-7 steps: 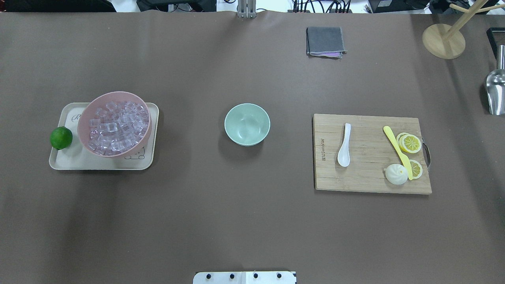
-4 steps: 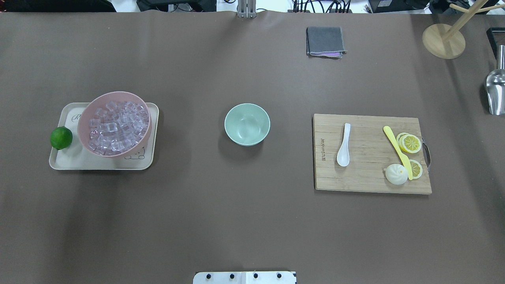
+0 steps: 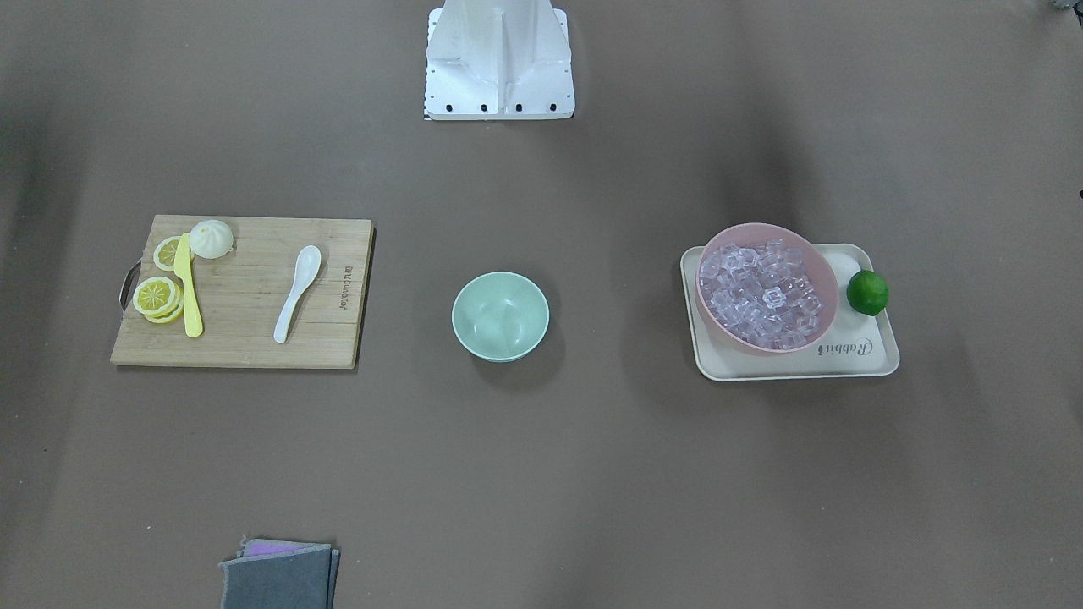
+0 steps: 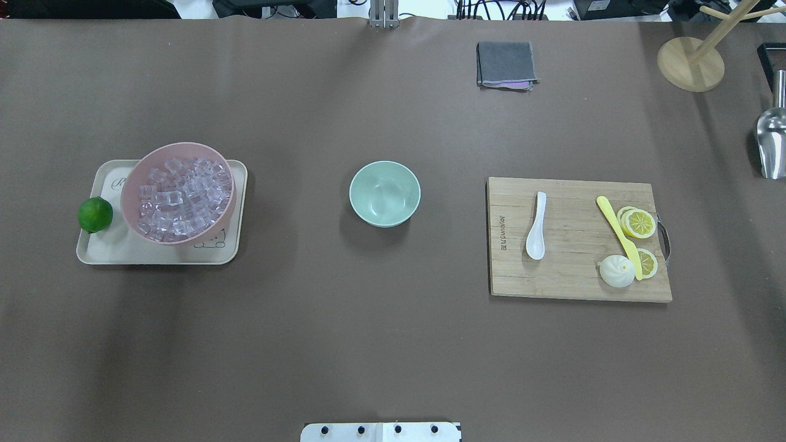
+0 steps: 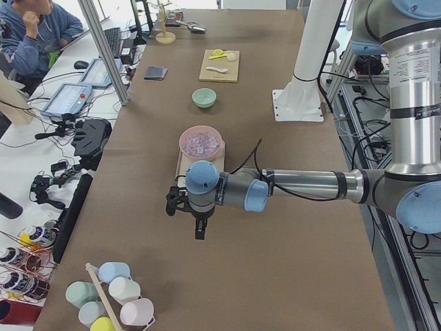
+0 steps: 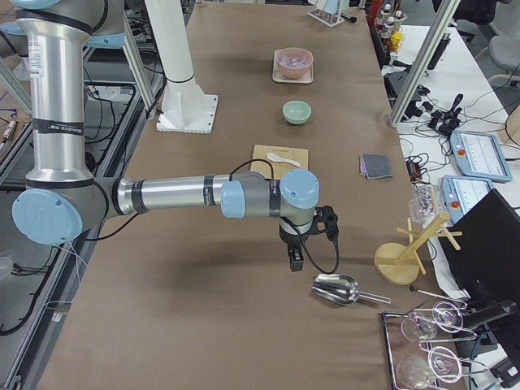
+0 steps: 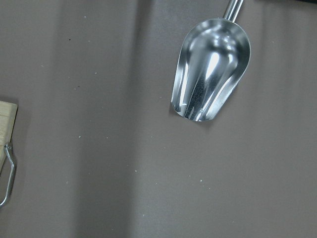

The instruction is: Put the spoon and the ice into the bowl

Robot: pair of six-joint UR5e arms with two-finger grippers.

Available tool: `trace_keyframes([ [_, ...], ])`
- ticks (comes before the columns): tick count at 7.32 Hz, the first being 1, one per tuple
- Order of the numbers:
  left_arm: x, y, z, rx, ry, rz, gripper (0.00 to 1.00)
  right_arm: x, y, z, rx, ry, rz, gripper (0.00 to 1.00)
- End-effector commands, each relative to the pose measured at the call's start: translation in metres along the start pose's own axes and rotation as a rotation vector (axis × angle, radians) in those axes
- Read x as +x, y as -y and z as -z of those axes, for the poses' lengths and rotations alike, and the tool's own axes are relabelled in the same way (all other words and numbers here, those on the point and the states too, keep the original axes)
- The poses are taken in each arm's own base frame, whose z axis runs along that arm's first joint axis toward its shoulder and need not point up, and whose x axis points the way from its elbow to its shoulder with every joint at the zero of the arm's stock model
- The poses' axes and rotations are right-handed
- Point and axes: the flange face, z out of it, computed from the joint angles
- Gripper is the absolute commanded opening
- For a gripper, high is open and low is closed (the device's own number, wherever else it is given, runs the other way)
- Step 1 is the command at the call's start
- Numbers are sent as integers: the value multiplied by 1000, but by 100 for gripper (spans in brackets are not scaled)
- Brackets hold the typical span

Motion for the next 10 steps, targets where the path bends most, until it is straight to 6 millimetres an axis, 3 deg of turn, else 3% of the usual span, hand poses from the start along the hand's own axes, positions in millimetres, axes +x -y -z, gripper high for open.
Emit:
trace_keyframes([
  [1, 6, 2, 3, 8, -4, -9, 99, -2, 1, 1, 2, 3, -1, 100],
  [3, 9, 3, 7, 51, -9, -55, 99, -13, 3, 4, 15, 83, 1, 100],
  [4, 11, 4, 7, 59, -9, -51, 97, -37, 13, 16, 35, 100, 6, 100],
  [5, 28, 9, 20, 83, -18, -43, 95, -88, 20, 25, 41, 108, -43, 100],
  [6, 58, 27, 36, 118, -35, -11, 93, -130, 22, 31, 41, 123, -75, 100],
  [7, 98, 49, 32, 113, -58, -65, 96, -162, 27, 31, 36, 130, -44, 100],
  [8, 131, 61, 21, 94, -74, -125, 97, -209, 50, 27, 20, 148, -117, 98],
  [10, 203, 103, 35, 126, -120, -40, 98, -303, 65, -7, -10, 96, -172, 95],
])
